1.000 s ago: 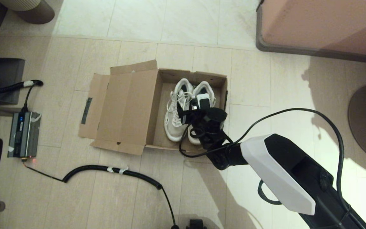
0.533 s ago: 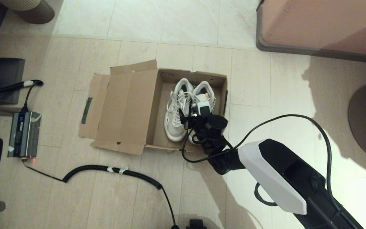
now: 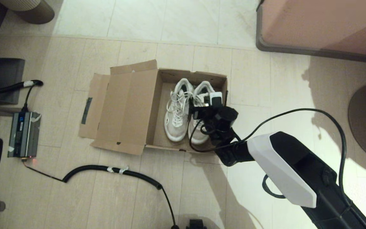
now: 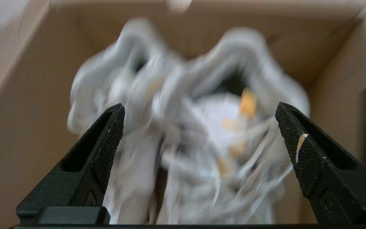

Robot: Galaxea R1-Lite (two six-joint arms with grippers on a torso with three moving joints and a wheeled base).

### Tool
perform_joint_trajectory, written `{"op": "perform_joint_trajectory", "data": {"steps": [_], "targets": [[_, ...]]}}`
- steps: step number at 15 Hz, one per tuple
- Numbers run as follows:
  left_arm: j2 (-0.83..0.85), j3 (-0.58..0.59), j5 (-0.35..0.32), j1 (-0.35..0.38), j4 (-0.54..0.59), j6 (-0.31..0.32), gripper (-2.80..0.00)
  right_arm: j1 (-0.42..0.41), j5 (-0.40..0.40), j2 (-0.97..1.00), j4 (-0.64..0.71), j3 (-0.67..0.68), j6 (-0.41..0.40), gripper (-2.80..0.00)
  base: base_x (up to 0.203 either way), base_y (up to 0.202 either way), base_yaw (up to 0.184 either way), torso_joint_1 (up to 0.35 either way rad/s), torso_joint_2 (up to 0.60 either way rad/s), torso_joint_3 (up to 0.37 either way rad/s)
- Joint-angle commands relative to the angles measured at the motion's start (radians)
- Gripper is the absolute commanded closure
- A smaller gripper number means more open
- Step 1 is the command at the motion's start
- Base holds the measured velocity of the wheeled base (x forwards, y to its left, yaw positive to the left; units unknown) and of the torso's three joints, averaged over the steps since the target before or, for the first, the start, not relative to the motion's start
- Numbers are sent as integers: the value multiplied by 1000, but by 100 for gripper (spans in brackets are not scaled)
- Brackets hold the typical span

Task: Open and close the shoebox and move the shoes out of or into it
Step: Put the shoes out of the shoe box

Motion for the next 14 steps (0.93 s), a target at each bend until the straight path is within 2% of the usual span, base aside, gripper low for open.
{"op": "perform_joint_trajectory", "data": {"steps": [1, 5, 8, 9, 10, 14], "targets": [[2, 8, 0, 0, 0, 0, 0, -24, -11, -69, 4, 20, 25, -280, 0, 0, 0, 0, 0, 0], [2, 8, 0, 0, 0, 0, 0, -29, -10, -131, 120, 41, 246, -280, 0, 0, 0, 0, 0, 0], [2, 8, 0, 0, 0, 0, 0, -24, 8, -186, 340, 16, 524, -280, 0, 0, 0, 0, 0, 0], [2, 8, 0, 0, 0, 0, 0, -24, 50, -184, 382, 0, 566, -280, 0, 0, 0, 0, 0, 0], [2, 8, 0, 0, 0, 0, 0, -26, 66, -166, 390, -2, 572, -280, 0, 0, 0, 0, 0, 0], [2, 8, 0, 0, 0, 0, 0, -56, 63, -129, 384, -1, 600, -280, 0, 0, 0, 0, 0, 0]]}}
